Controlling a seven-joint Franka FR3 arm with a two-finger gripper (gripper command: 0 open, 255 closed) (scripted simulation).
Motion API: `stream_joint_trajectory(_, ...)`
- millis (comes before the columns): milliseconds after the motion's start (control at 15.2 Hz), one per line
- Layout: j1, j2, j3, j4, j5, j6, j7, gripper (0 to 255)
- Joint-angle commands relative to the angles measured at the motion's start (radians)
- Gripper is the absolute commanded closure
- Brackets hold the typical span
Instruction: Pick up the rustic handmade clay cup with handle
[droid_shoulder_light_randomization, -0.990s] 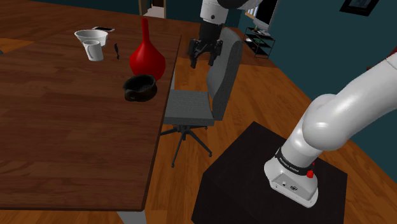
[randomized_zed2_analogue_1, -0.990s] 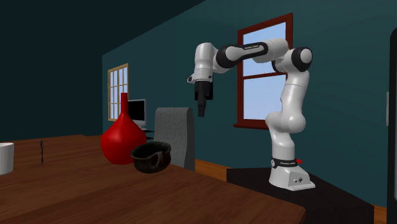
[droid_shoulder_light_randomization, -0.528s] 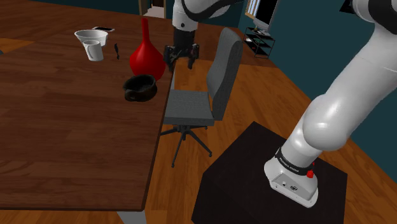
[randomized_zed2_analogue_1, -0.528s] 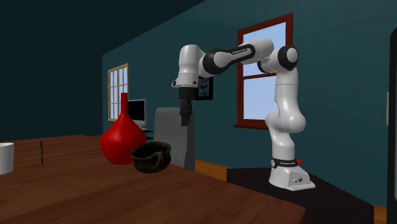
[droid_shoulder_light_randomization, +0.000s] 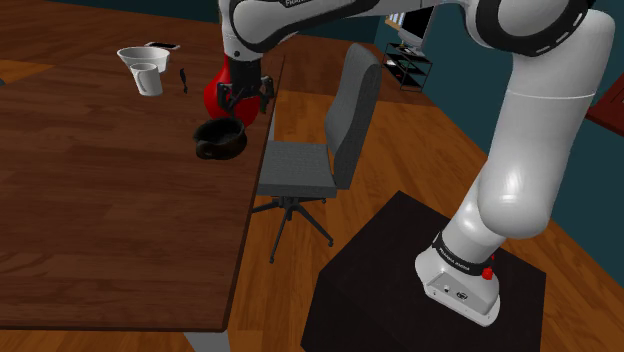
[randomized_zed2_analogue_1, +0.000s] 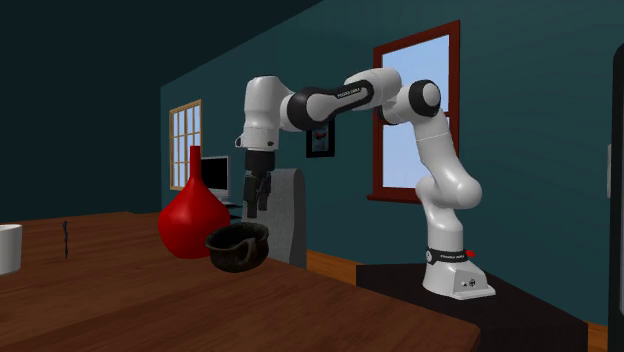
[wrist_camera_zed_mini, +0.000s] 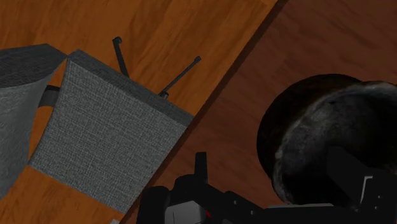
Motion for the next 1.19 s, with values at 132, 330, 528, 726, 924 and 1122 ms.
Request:
stream_joint_trajectory(132,0.023,0.087,-0.004,0.075,-0.037,0.002,0.030,0)
stream_joint_trajectory(330,0.023,0.098,-0.006,0.049,-0.042,0.038,0.036,0)
stream_joint_trajectory(528,0.023,0.107,-0.007,0.028,-0.046,0.068,0.041,0)
stream_joint_trajectory(726,0.022,0.106,-0.007,0.028,-0.045,0.067,0.040,255)
stream_joint_trajectory(924,0.022,0.106,-0.007,0.028,-0.045,0.068,0.040,255)
stream_joint_trajectory(1122,0.022,0.106,-0.007,0.028,-0.045,0.068,0.040,255)
